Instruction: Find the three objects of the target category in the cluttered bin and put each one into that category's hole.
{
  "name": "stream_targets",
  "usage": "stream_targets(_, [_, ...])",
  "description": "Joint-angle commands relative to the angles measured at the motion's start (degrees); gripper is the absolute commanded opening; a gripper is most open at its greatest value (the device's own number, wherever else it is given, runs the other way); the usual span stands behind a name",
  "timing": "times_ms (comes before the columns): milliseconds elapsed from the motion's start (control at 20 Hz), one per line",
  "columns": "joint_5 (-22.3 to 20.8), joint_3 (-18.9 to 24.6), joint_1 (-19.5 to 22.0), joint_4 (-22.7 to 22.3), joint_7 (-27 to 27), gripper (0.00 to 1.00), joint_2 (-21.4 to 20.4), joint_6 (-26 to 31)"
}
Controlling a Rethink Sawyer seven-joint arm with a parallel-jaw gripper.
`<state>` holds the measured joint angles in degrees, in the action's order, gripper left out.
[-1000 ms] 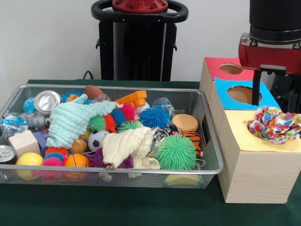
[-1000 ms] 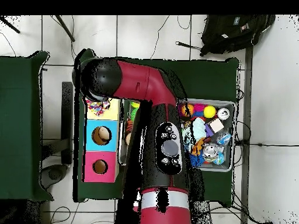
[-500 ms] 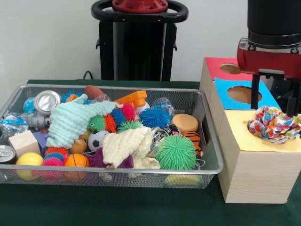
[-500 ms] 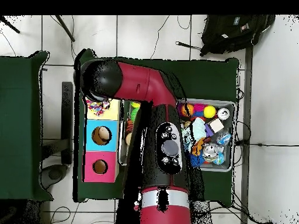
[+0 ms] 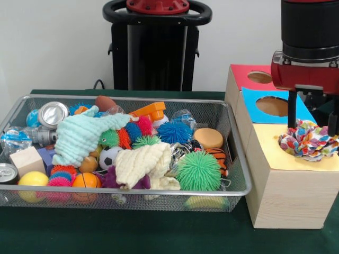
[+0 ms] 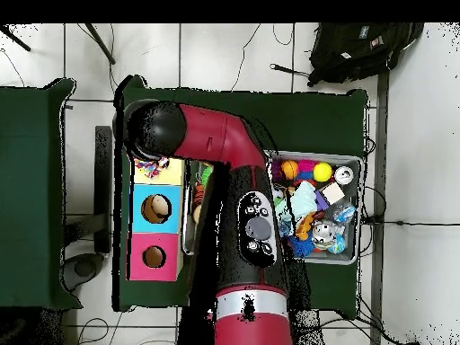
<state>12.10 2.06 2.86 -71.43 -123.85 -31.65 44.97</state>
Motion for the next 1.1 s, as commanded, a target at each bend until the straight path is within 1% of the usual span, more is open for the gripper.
stream_targets(50, [2.0,5.3,0.5,-9.3,-5.4,1.0,0.7,-4.2])
stream_targets(300, [2.8,6.0,0.0,-11.0,-6.3,1.0,0.8,-6.0])
stream_targets(500, [3.6,6.2,-0.4,-12.8,-6.6,1.0,-0.4,-6.7])
stream_targets(750, [3.4,5.5,-0.8,-13.2,-6.0,1.0,-0.3,-7.0])
stream_targets(900, [3.3,6.3,-0.1,-14.1,-4.5,1.0,-0.1,-7.7])
stream_targets(1100, [2.5,6.4,-0.1,-15.3,-4.0,1.0,0.1,-9.2])
